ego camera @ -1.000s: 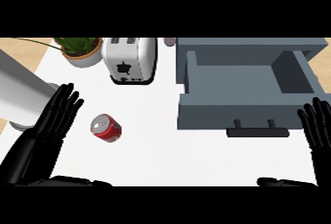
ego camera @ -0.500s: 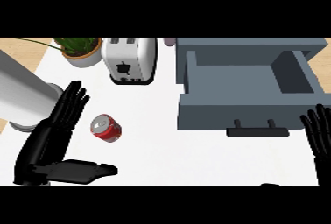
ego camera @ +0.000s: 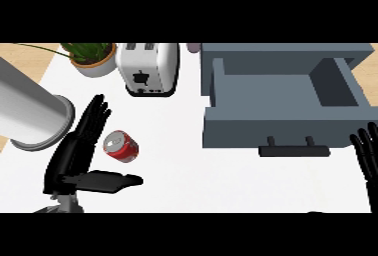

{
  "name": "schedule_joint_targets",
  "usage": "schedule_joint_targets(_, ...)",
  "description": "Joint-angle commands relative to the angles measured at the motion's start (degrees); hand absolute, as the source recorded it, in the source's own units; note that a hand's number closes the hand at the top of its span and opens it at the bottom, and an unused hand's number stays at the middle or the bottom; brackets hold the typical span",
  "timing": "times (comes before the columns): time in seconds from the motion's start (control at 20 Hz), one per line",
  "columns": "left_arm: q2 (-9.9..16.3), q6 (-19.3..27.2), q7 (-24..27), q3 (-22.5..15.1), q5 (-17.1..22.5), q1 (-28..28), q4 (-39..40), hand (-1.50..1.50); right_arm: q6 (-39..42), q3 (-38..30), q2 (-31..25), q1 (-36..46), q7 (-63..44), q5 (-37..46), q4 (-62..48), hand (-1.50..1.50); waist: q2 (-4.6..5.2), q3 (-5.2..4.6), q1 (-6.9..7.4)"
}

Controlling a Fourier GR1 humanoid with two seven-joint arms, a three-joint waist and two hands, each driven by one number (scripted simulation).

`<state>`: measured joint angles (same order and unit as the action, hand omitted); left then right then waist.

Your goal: Pick up the can, place it into the drawer and close the drawer

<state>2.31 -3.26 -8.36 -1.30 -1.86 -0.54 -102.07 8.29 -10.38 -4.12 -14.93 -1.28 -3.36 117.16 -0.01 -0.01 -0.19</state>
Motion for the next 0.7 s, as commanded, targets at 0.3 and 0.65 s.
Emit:
schedule_joint_targets(0.3, 1.3, -1.1, 8.3, 2.5, -0.3, 4.2, 6.3, -1.50, 0.9, -1.3, -0.1, -0.6, -5.8, -1.1, 6.3, -1.50, -0.06, -0.01, 0.11)
schedule_joint_targets(0.65, 2.2, -2.4, 18.3, 4.8, -1.0, 0.8, 19.4, -1.50, 1.2, -1.9, 0.7, 4.2, 0.4, 0.9, -3.1, -1.50, 0.01, 0.00, 0.11)
